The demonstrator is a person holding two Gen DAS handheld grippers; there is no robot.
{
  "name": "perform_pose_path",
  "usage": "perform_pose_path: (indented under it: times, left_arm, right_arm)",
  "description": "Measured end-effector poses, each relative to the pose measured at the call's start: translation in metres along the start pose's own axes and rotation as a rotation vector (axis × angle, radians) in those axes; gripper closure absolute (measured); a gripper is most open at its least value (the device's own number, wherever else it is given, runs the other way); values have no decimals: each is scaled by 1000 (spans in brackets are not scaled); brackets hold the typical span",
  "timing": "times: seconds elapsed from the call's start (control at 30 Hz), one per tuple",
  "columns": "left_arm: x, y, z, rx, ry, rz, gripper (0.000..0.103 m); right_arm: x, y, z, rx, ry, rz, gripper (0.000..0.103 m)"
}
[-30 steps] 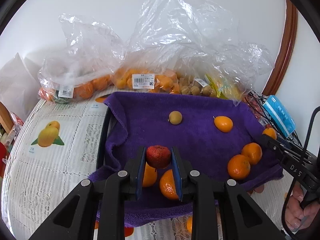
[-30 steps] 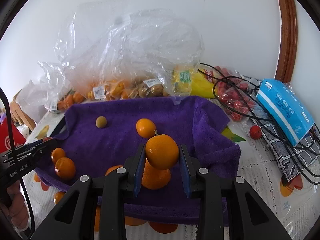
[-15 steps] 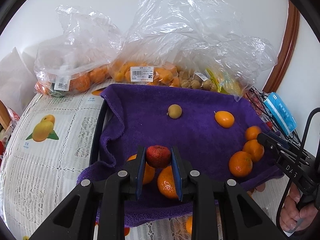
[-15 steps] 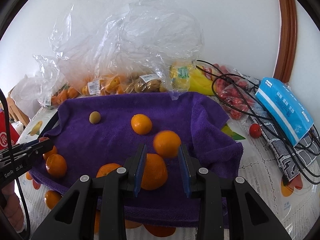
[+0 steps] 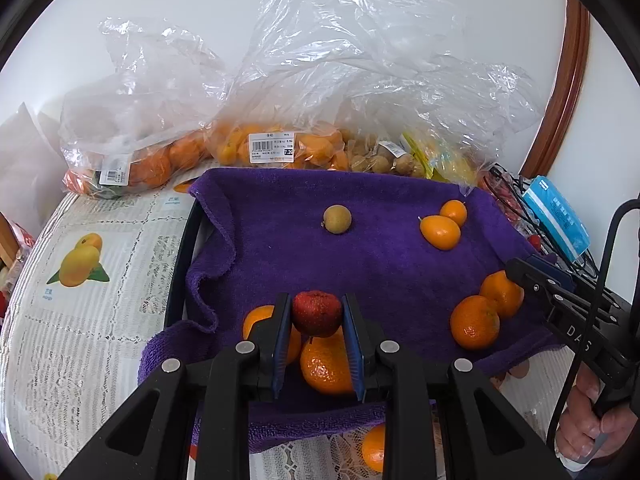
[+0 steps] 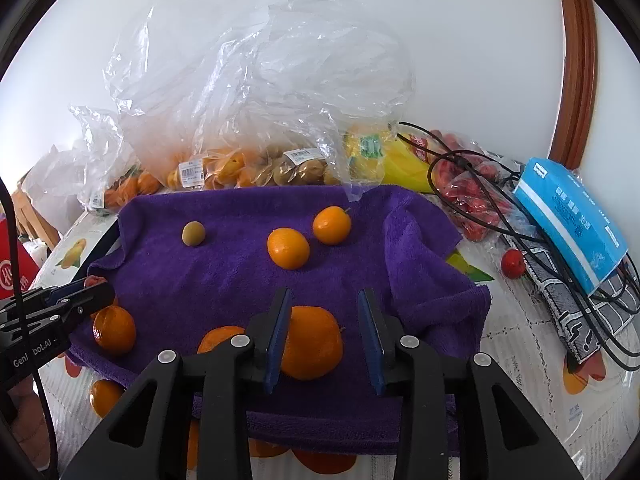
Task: Organize fruits
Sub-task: 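Lower the orange and red fruit onto the towel and open both grippers, then withdraw both open grippers from the towel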
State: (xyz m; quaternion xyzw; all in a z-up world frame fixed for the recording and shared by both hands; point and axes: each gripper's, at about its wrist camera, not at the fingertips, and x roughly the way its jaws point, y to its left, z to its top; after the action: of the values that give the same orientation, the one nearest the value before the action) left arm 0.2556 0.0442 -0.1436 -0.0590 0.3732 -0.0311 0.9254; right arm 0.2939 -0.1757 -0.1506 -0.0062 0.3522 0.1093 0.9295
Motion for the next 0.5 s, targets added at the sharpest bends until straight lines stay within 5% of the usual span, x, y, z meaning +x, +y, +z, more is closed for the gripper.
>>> perform_pose_path:
  times: [0.27, 0.5]
  left_arm:
    - [0, 2, 0, -15, -4, 4, 78]
    - [-1, 3, 2, -29, -8, 32, 63]
  right_arm:
    - [-2, 3, 0, -16, -15, -10, 65]
    - [-3, 2, 0, -20, -21, -13, 62]
